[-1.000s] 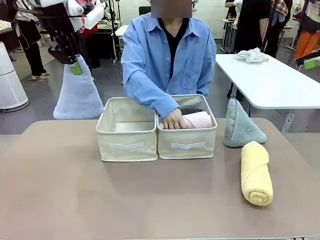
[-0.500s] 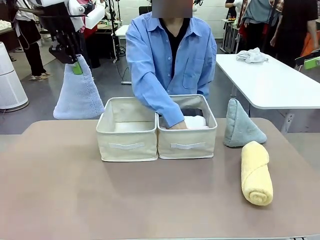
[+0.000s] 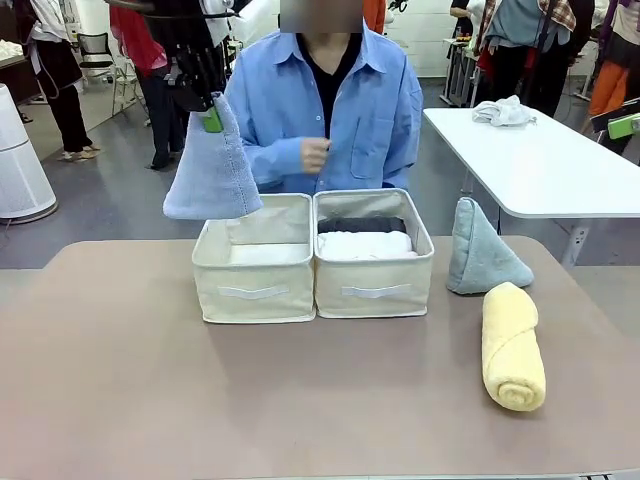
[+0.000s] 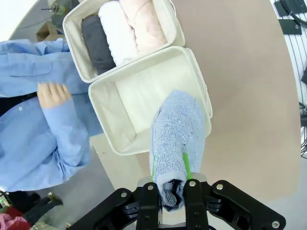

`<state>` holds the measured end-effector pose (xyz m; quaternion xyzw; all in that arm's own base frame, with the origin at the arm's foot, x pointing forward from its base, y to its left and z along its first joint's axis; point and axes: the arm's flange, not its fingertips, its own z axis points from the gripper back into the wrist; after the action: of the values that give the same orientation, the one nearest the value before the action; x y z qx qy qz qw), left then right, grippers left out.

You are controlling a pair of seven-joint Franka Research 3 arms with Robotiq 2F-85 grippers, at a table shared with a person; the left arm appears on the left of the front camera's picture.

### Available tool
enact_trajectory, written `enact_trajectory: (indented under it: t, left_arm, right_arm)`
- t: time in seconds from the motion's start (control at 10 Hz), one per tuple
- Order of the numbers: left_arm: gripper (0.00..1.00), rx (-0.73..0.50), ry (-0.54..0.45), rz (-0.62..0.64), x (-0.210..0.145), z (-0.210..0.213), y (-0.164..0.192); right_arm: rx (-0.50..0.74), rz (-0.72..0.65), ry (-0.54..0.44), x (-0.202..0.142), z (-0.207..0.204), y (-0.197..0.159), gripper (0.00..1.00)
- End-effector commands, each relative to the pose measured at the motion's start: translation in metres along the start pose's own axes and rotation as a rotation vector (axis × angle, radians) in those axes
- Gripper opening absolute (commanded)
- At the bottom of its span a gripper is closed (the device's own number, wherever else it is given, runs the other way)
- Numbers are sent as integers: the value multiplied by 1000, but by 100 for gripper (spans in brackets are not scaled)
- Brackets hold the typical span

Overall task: Sort the towels based on their folding style.
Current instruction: Pick up one triangle-folded towel and place it in the left Fabric basket.

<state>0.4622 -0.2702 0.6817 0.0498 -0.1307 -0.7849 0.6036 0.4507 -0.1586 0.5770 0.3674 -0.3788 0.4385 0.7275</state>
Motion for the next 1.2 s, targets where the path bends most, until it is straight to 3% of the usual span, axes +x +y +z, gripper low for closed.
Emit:
enact_trajectory:
  t: [0.0, 0.1, 0.5, 0.9, 1.1]
  left_arm:
    - [16, 8, 24, -8, 19, 3, 22]
    - [16, -61, 17, 33, 54, -36, 53]
    - [16, -95, 22, 57, 81, -70, 66]
    - [16, -156, 109, 67, 78, -103, 68]
    - [16, -178, 105, 78, 70, -113, 66]
  right_arm:
    - [4, 2, -7, 0, -1, 1, 100]
    - [4, 2, -7, 0, -1, 1, 100]
    - [4, 2, -7, 0, -1, 1, 100]
    - [4, 2, -7, 0, -1, 1, 100]
    - [4, 2, -7, 0, -1, 1, 100]
